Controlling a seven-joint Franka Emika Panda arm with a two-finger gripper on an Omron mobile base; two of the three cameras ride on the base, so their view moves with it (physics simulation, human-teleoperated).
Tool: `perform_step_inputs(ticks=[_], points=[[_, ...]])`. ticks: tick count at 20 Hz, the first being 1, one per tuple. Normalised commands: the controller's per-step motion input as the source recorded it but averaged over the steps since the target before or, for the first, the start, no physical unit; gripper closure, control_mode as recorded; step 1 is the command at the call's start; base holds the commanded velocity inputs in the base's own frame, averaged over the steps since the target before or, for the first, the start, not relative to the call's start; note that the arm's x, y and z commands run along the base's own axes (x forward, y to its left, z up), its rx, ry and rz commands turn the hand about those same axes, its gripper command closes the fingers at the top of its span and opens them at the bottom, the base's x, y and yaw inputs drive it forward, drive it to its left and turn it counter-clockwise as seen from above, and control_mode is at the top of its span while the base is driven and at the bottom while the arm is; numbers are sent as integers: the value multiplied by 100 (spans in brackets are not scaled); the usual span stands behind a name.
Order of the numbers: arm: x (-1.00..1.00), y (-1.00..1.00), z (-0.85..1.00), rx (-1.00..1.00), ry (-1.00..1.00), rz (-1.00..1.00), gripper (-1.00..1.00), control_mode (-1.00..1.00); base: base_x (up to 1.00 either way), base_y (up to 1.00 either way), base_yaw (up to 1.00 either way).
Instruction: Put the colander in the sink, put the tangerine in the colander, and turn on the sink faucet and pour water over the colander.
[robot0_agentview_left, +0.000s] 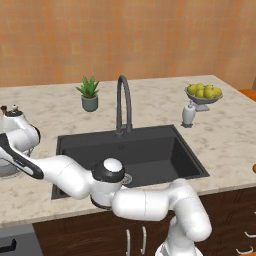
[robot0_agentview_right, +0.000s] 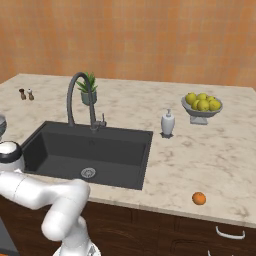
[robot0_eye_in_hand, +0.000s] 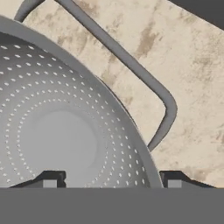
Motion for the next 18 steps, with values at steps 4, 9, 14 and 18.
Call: perform_step_inputs(ticks=[4,9,14,18], points=[[-21,-19,-38,0,2,-42,100,-100,0,0,0],[-27,-52,-30,6,-10,-56,100,-100,0,0,0],[-23,-81,-21,11,-30,-44,100,-100,0,0,0],[-52,-67,-10,12,-49,-34,100,-100,0,0,0]])
